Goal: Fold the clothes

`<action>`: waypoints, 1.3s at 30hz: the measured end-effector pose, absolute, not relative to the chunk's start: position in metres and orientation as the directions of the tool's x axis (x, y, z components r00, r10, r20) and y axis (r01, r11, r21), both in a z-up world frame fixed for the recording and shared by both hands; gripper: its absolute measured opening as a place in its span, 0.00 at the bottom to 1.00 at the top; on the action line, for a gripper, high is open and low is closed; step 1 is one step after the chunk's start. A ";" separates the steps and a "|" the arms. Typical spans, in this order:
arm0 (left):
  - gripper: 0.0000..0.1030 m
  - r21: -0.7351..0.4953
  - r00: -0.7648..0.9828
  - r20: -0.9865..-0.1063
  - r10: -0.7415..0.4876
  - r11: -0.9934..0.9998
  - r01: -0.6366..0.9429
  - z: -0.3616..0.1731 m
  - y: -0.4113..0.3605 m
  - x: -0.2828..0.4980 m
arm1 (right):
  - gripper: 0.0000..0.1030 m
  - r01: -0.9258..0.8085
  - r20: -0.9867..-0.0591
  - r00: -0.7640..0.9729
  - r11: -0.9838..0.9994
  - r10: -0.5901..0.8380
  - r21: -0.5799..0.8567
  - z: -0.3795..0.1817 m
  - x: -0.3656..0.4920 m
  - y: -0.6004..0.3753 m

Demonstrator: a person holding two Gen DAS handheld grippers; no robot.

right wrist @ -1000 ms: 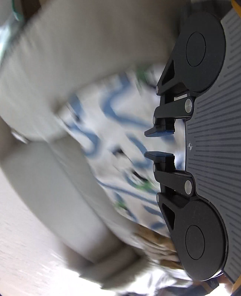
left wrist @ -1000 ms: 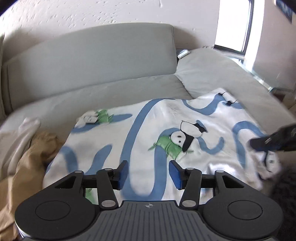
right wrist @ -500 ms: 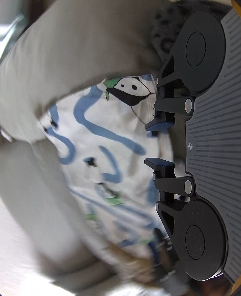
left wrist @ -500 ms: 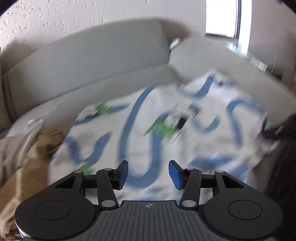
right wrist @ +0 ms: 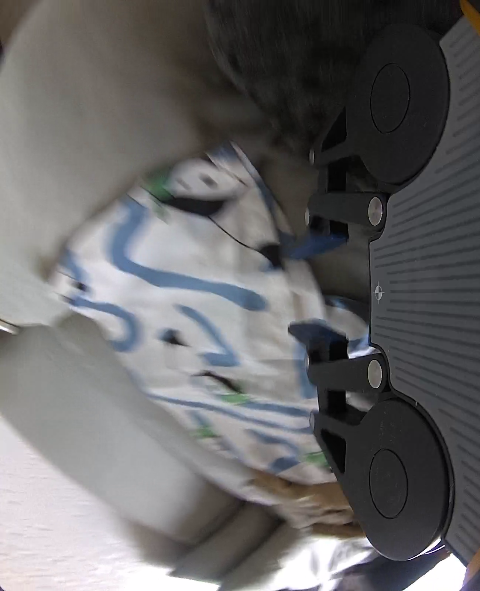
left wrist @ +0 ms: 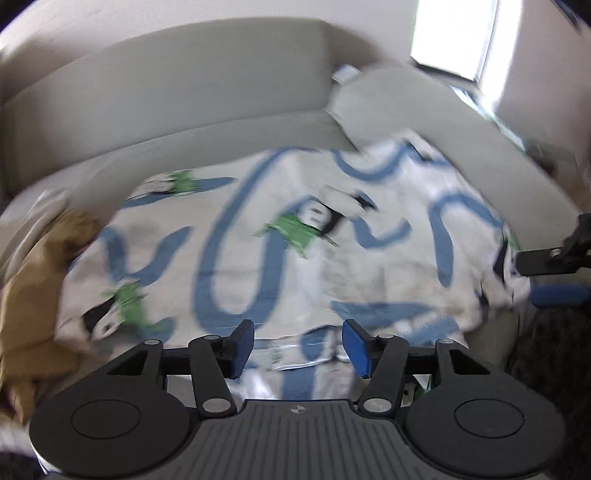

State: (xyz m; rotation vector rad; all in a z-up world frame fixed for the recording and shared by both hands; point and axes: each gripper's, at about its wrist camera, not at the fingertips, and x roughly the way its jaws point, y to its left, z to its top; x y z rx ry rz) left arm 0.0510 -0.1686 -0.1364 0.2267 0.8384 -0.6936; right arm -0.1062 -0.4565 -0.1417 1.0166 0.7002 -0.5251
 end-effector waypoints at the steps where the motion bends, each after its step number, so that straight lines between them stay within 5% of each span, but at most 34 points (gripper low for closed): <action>1: 0.53 -0.099 0.473 -0.738 -0.481 0.771 0.629 -0.132 -0.164 0.051 | 0.64 0.700 -0.737 0.669 0.413 -0.094 0.583 -0.140 -0.112 -0.460; 11: 0.53 -0.155 0.478 -0.722 -0.500 0.790 0.593 -0.124 -0.141 0.042 | 0.63 0.794 -0.782 0.574 0.398 -0.241 0.460 -0.149 -0.110 -0.498; 21: 0.53 -0.189 0.455 -0.742 -0.493 0.805 0.563 -0.135 -0.138 0.047 | 0.65 0.650 -0.691 0.721 0.395 -0.050 0.649 -0.187 -0.112 -0.549; 25: 0.53 -0.178 0.452 -0.752 -0.480 0.808 0.561 -0.136 -0.144 0.046 | 0.44 0.641 -0.703 0.711 0.439 -0.029 0.630 -0.189 -0.101 -0.546; 33: 0.53 -0.130 0.466 -0.771 -0.434 0.824 0.552 -0.137 -0.150 0.044 | 0.46 0.624 -0.714 0.700 0.492 -0.007 0.607 -0.200 -0.066 -0.543; 36: 0.53 -0.130 0.472 -0.771 -0.428 0.831 0.541 -0.137 -0.146 0.046 | 0.18 0.612 -0.688 0.726 0.444 0.013 0.654 -0.212 -0.062 -0.547; 39: 0.53 -0.141 0.480 -0.768 -0.425 0.842 0.521 -0.136 -0.139 0.049 | 0.09 0.602 -0.663 0.748 0.381 0.037 0.701 -0.218 -0.063 -0.548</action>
